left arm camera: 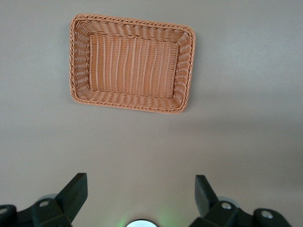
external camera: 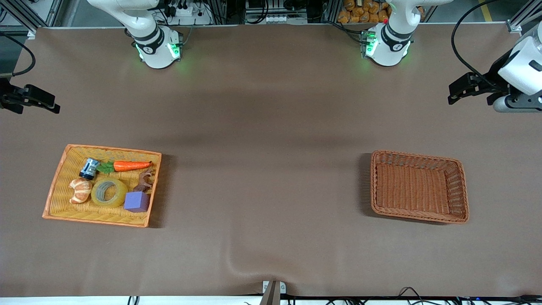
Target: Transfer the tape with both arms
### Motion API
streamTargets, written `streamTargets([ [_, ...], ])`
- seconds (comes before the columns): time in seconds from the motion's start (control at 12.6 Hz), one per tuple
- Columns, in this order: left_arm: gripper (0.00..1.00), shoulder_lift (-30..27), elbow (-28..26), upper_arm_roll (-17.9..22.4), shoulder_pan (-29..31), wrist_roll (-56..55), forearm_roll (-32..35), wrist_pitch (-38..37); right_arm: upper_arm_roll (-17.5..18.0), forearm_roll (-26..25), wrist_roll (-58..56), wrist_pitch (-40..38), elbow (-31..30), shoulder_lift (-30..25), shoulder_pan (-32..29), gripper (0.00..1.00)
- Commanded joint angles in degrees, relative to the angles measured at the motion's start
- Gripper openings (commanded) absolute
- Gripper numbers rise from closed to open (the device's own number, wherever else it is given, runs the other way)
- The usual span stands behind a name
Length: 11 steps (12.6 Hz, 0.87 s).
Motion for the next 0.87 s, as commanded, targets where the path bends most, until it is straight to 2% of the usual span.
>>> streamTargets([
  [0.0,1.0,0.93,0.74,-0.33,0.15,-0.81,0.94,-0.47,0.03,-1.04,0.07,-0.3,1.03,0.92,0.26,1.0],
  [0.79,1.0,0.93,0.83,-0.5,-0.02,-0.72,0.15,-0.29,0.03,-1.04,0.07,1.19,1.03,2.06,0.0,1.0],
])
